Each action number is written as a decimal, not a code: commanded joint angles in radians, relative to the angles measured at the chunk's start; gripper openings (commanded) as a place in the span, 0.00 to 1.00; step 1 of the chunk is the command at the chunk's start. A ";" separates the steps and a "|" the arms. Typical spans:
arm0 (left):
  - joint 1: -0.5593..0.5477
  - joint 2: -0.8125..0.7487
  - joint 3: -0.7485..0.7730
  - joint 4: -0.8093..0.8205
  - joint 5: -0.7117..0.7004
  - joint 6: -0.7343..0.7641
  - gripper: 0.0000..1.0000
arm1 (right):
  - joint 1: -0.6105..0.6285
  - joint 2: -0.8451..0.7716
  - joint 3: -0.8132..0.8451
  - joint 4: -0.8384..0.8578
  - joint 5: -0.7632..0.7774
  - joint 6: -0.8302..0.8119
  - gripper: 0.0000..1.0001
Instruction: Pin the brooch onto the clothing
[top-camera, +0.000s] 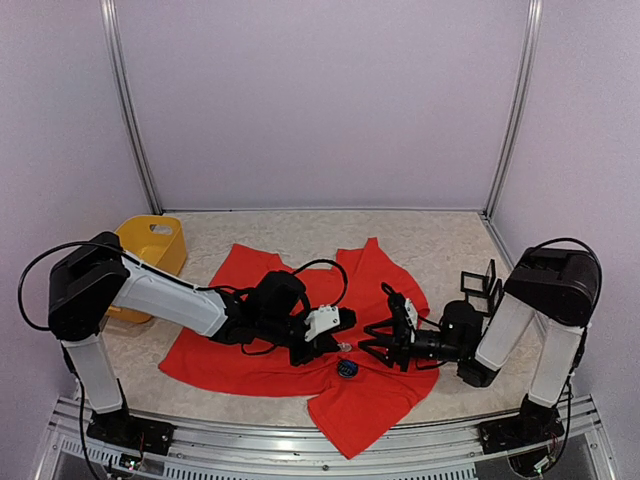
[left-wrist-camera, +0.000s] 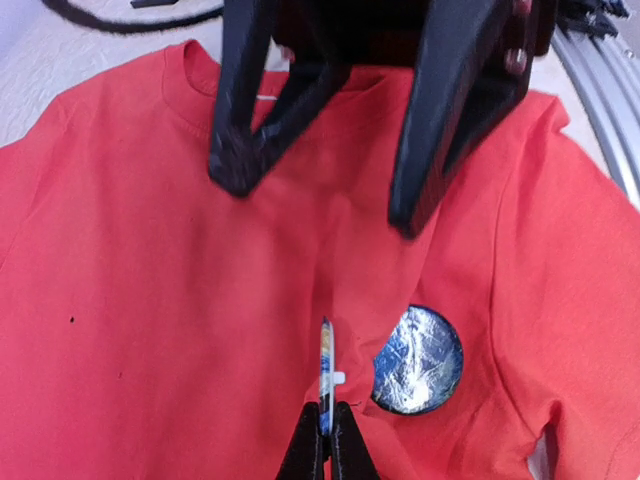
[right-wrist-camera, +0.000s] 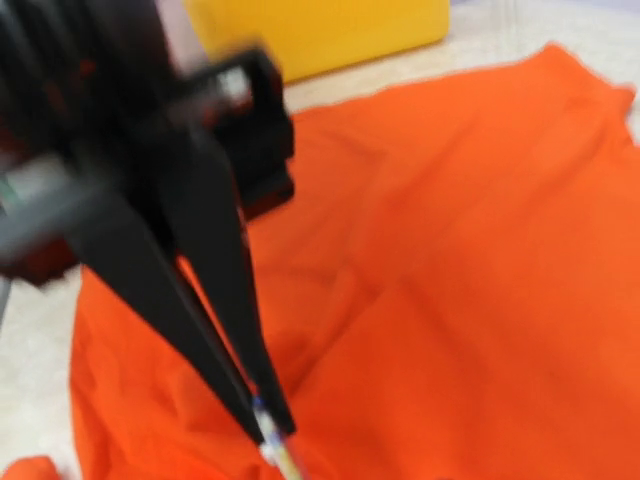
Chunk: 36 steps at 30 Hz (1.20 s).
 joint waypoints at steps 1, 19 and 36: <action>-0.074 -0.052 -0.034 -0.039 -0.219 0.112 0.00 | -0.012 -0.125 -0.037 -0.060 0.031 -0.025 0.44; -0.239 -0.175 0.024 -0.329 -0.225 -0.079 0.41 | -0.128 -0.260 0.336 -1.237 0.605 0.161 0.22; 0.481 0.081 0.125 -0.157 -0.460 -0.680 0.35 | -0.383 0.179 0.918 -1.637 0.552 -0.033 0.11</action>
